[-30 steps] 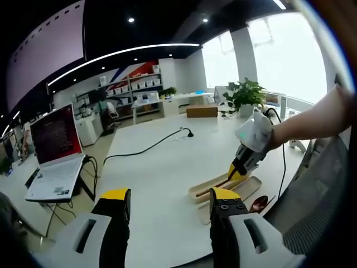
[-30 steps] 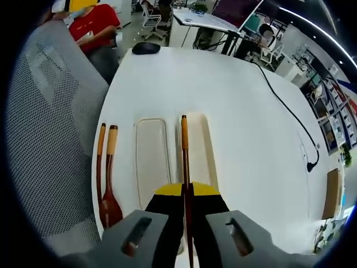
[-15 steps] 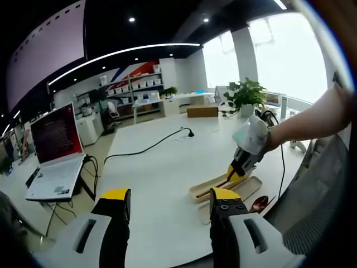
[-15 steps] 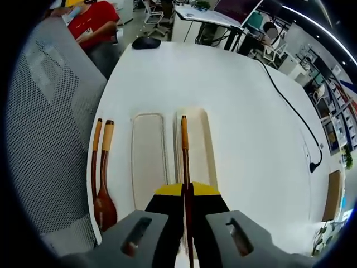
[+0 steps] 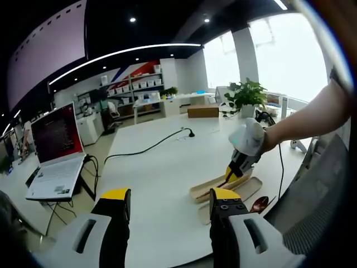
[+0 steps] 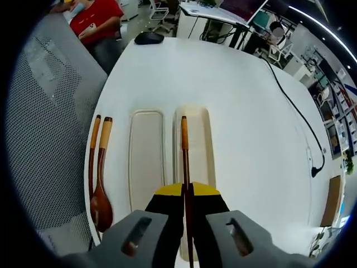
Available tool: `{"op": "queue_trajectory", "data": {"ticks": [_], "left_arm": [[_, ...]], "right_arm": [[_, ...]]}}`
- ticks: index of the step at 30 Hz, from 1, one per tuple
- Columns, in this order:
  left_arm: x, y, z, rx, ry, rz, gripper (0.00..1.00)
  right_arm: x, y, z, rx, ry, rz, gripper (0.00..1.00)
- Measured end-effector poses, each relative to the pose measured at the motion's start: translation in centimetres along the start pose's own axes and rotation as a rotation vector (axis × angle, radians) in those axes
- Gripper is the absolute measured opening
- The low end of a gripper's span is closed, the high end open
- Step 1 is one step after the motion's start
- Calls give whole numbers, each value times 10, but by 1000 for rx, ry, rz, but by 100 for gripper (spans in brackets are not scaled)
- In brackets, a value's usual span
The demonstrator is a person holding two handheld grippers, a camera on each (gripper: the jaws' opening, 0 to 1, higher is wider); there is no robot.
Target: Arrange the utensils inside the cutlery case until each visible utensil rests in its matching compartment.
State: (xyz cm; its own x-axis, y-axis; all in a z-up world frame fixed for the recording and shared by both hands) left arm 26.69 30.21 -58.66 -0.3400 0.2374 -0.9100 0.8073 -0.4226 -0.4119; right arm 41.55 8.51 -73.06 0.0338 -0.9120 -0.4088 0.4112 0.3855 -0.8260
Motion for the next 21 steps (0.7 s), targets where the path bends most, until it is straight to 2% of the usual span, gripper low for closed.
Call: {"op": "queue_trajectory", "data": {"ticks": [4, 7, 17, 21], "left_arm": [[1, 1, -1, 2, 1, -4, 58], [2, 1, -1, 1, 1, -7, 58], [3, 2, -2, 1, -1, -12, 58], [4, 3, -2, 0, -2, -16, 58]], "right_arm": [[0, 3, 1, -6, -16, -6, 0], [-1, 4, 2, -22, 26, 8, 0], [7, 13, 2, -38, 6, -3, 0], [7, 16, 5, -51, 27, -12, 0]]}}
Point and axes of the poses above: the point that each gripper's makers call its tool centre point, and the gripper's own axes: y roughly forward along the fingers, z roughly to its right, x roughly out of its underside, the point moved 7 cm from there along -y, roughly backward along the fingers, and after that the axes turned 15 degrees about x, right-handed, at the moved point
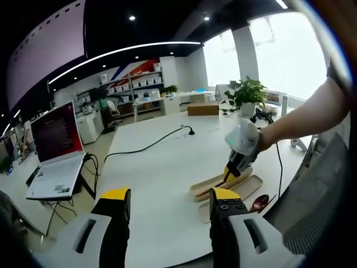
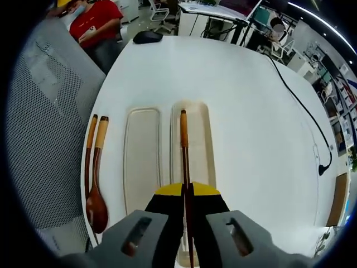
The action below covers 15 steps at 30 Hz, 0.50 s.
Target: Arrange the utensils inside the cutlery case until each visible utensil rests in its matching compartment.
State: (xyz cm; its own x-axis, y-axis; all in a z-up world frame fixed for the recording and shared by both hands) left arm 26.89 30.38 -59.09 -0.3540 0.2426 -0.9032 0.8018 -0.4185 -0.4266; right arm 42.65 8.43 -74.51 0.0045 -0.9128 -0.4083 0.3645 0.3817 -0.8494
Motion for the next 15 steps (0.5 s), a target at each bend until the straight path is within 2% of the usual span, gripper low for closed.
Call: {"op": "queue_trajectory", "data": {"ticks": [15], "left_arm": [[1, 0, -1, -3, -4, -14, 58]], "right_arm": [[3, 11, -2, -9, 5, -10, 0]]}}
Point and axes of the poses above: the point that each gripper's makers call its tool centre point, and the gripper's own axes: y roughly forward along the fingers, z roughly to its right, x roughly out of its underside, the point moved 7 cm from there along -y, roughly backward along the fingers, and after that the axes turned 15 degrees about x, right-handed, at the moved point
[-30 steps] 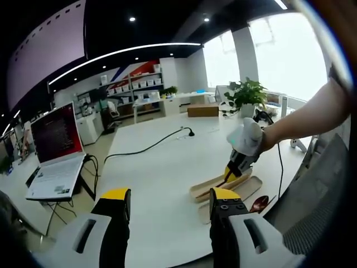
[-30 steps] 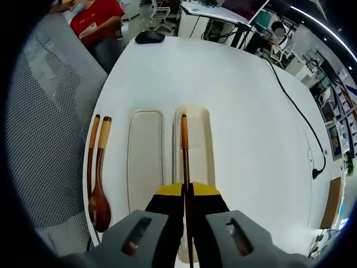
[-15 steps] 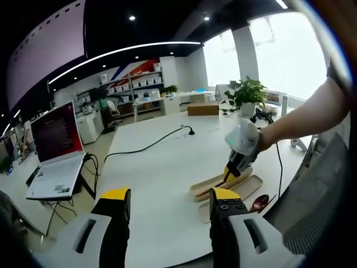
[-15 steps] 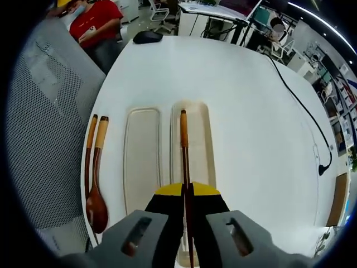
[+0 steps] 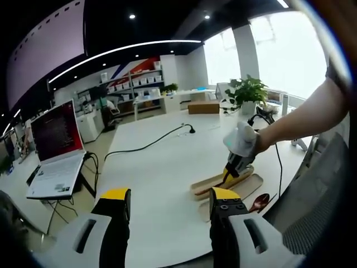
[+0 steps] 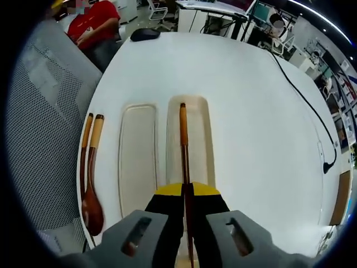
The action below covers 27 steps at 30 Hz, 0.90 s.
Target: Arrange the utensils inside the cutlery case until each visible utensil rests in its matching compartment.
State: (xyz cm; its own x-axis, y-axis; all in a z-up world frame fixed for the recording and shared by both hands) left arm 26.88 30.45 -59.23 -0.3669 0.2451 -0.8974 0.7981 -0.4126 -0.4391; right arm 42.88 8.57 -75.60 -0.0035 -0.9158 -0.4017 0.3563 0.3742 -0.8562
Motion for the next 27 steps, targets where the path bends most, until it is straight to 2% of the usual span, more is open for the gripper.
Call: {"op": "queue_trajectory", "data": {"ticks": [8, 11, 13, 19, 27], "left_arm": [[0, -1, 0, -6, -2, -1, 58], [1, -1, 0, -5, -2, -4, 58], [1, 0, 0, -2, 0, -8, 58], [0, 0, 0, -1, 0, -6, 58], [0, -1, 0, -3, -1, -3, 58]], "right_arm": [[2, 3, -1, -7, 12, -4, 0], [3, 5, 2, 11, 18, -1, 0], [3, 5, 2, -2, 66, -4, 0], [5, 3, 5, 15, 70, -9, 0], [3, -4, 10, 37, 89, 16, 1]]}}
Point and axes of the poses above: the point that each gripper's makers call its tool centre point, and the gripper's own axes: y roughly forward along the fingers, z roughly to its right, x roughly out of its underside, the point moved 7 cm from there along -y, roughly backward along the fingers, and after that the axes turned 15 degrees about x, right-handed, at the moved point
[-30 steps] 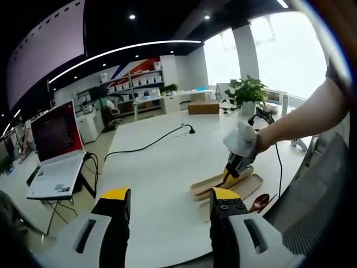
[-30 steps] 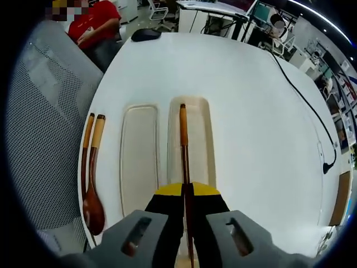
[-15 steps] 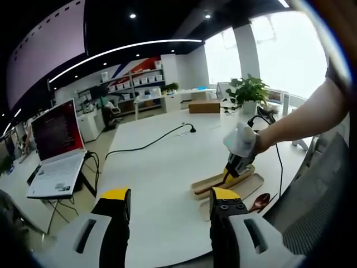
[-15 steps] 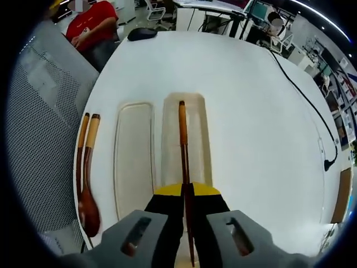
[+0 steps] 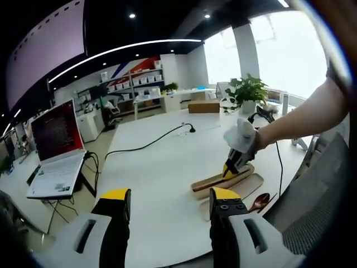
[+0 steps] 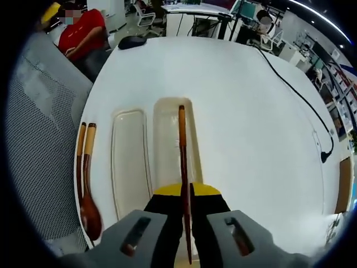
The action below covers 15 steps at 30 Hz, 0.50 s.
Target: Arrange the utensils inside the cutlery case until each visible utensil rests in its matching compartment.
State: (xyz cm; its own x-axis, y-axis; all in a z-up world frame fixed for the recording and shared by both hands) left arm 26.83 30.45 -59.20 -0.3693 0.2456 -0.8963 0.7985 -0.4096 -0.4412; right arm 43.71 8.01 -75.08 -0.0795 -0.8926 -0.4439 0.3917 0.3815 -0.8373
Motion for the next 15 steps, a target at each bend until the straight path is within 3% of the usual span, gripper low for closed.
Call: {"op": "queue_trajectory", "data": {"ticks": [7, 11, 13, 15], "left_arm": [[-1, 0, 0, 2, 2, 5, 58], [-1, 0, 0, -2, 6, 8, 58], [-1, 0, 0, -2, 4, 9, 58], [-1, 0, 0, -2, 7, 8, 58]], "right_arm": [[-2, -12, 7, 43, 18, 30, 4], [-1, -15, 14, 113, 65, 49, 30], [-2, -18, 16, 135, 73, 85, 34], [-1, -21, 16, 141, 78, 79, 34]]}}
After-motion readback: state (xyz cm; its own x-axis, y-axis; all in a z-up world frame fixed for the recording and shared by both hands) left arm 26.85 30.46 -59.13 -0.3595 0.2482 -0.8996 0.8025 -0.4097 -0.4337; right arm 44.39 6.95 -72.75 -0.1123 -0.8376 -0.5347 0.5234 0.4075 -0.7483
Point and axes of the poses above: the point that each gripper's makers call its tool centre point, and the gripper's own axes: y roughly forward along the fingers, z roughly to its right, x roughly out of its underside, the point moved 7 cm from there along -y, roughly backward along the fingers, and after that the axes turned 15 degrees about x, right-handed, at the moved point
